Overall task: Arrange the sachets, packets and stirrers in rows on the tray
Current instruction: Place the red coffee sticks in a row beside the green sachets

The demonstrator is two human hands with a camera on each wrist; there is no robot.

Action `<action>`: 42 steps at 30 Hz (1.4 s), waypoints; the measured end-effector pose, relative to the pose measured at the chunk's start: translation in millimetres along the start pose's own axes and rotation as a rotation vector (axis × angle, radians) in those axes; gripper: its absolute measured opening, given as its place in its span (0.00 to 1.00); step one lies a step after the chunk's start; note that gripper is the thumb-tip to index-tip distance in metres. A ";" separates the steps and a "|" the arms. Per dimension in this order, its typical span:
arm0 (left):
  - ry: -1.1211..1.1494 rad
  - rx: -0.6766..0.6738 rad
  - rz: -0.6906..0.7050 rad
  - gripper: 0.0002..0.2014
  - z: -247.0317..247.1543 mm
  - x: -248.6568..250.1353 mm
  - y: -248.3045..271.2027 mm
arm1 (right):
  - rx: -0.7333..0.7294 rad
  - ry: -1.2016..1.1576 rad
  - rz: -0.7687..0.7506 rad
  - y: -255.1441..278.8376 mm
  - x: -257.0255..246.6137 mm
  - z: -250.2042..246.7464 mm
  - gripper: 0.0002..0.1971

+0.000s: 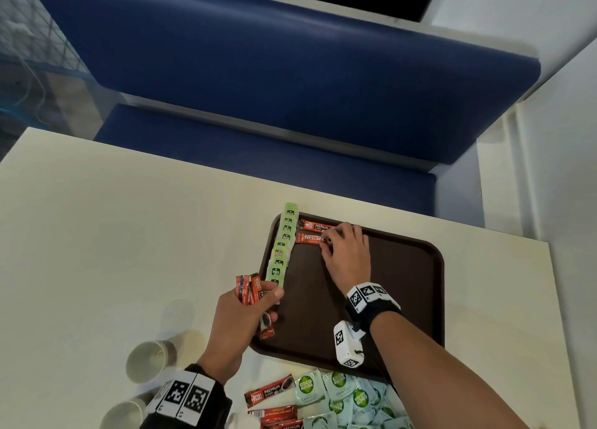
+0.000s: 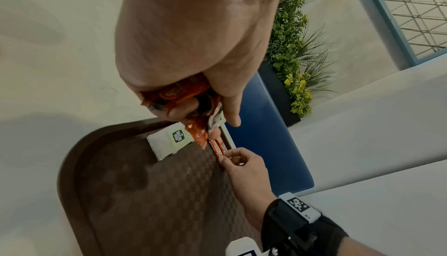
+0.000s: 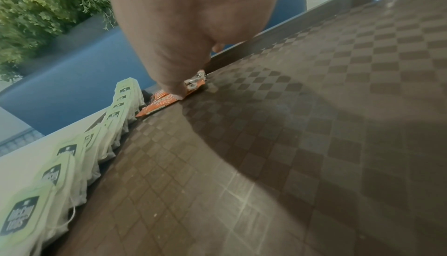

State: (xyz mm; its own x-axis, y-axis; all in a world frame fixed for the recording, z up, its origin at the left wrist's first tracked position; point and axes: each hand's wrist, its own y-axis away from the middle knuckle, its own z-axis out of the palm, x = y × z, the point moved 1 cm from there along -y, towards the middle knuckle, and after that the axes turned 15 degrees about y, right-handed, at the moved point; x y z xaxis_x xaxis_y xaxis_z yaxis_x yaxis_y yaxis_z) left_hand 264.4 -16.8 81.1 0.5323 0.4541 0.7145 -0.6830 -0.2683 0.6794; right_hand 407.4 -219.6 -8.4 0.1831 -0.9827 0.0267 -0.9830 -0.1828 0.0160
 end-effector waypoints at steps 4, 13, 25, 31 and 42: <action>-0.002 0.000 -0.004 0.09 -1.0 -1.6 -1.2 | 0.010 0.005 0.006 -2.4 1.1 -0.5 0.11; 0.000 -0.004 -0.009 0.09 0.3 -1.1 -2.3 | 0.005 -0.038 0.005 -4.4 1.5 -3.1 0.12; 0.005 -0.015 -0.020 0.10 0.1 -3.4 -1.1 | -0.036 -0.692 0.513 16.5 3.1 -1.3 0.23; 0.007 -0.017 -0.016 0.09 -0.5 -3.7 -0.3 | -0.045 -0.730 0.489 12.5 -3.2 -1.0 0.22; 0.024 -0.028 -0.018 0.10 -5.3 -5.9 -3.0 | -0.022 -0.743 0.460 11.3 -3.1 -1.2 0.21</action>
State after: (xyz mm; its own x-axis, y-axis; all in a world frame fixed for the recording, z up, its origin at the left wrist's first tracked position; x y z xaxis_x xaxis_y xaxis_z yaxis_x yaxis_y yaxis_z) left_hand 260.7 -14.2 74.0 0.5328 0.4788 0.6978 -0.6871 -0.2366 0.6870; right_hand 395.7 -218.5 -7.2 -0.2939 -0.7248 -0.6232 -0.9558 0.2299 0.1833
